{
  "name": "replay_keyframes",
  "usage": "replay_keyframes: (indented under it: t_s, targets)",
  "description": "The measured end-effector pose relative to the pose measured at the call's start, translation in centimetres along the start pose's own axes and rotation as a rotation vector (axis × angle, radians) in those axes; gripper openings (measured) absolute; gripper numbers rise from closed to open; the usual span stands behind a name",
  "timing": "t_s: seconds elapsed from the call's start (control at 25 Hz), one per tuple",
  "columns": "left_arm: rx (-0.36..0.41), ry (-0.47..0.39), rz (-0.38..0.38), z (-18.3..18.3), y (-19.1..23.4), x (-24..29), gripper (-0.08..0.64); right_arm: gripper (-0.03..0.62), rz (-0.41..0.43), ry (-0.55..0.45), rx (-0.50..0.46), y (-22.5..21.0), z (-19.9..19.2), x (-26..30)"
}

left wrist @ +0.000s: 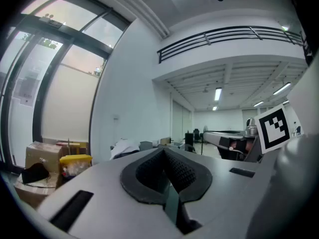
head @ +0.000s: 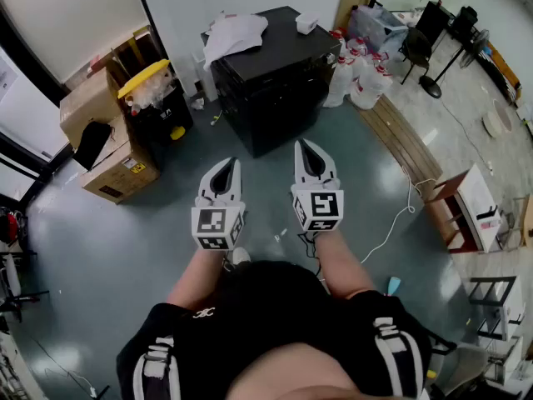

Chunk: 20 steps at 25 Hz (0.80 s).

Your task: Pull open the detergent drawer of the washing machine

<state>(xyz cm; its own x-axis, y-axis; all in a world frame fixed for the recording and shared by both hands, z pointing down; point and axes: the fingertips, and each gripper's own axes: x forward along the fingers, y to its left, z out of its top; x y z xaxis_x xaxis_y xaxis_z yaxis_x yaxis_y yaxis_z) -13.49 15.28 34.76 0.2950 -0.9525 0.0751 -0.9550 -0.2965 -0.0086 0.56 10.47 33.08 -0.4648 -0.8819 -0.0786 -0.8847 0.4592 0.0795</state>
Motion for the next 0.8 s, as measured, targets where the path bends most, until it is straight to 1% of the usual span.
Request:
replay_keyframes:
  t_s: [0.28, 0.52, 0.8]
  targets:
    - [0.011, -0.013, 0.003, 0.6, -1.4, -0.7, 0.002, 0.003, 0.009, -0.018, -0.001, -0.4, 0.6, -1.3]
    - [0.02, -0.016, 0.003, 0.8, -2.1, -1.4, 0.002, 0.002, 0.007, -0.035, 0.026, -0.4, 0.8, -2.3]
    - [0.023, -0.01, 0.004, 0.7, -3.0, -1.6, 0.002, 0.002, 0.004, -0.032, 0.032, -0.8, 0.5, -3.4]
